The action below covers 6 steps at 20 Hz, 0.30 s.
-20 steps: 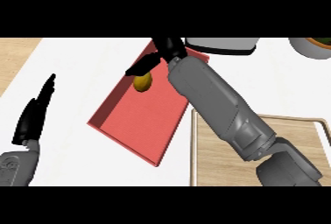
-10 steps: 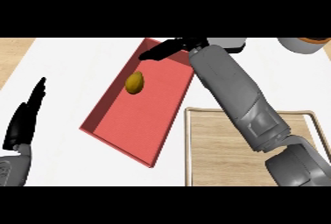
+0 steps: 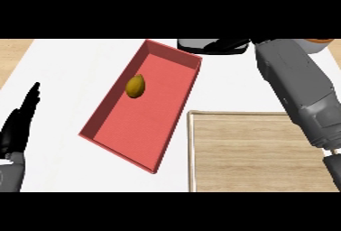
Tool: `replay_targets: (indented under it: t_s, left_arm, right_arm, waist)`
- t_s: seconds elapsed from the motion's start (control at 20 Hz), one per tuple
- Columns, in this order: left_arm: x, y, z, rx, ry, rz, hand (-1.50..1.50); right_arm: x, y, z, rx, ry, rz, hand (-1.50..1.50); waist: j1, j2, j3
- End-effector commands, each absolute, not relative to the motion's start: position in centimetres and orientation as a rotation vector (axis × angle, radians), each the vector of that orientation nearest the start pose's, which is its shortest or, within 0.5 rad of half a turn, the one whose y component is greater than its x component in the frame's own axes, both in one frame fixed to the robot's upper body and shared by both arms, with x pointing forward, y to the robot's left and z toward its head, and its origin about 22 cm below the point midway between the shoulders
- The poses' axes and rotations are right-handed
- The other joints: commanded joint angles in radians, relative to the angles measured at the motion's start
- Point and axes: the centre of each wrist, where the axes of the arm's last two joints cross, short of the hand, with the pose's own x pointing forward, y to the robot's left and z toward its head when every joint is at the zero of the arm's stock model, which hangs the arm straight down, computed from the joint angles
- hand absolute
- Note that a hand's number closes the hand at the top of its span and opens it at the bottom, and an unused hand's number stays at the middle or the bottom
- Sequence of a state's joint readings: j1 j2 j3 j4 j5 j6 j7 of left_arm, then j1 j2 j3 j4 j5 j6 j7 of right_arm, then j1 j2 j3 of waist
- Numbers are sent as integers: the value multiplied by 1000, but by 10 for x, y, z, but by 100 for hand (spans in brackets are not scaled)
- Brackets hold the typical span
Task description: Pick the lemon from the tray and place it in the cardboard box
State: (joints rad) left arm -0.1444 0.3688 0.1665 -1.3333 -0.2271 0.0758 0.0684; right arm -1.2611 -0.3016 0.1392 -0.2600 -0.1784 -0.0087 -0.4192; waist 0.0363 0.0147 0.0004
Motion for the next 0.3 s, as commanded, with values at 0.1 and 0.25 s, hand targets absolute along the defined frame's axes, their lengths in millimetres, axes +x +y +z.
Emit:
replay_targets:
  t_s: [0.1,0.25]
  left_arm:
    - [273,350,19,635,-1398,-236,0]
    - [279,350,21,618,-1405,-240,0]
  right_arm:
    - [469,-270,149,-88,-1871,492,-150]
    - [466,-300,162,-113,-1827,564,-150]
  waist:
    - [-7,-2,0]
    - [3,4,0]
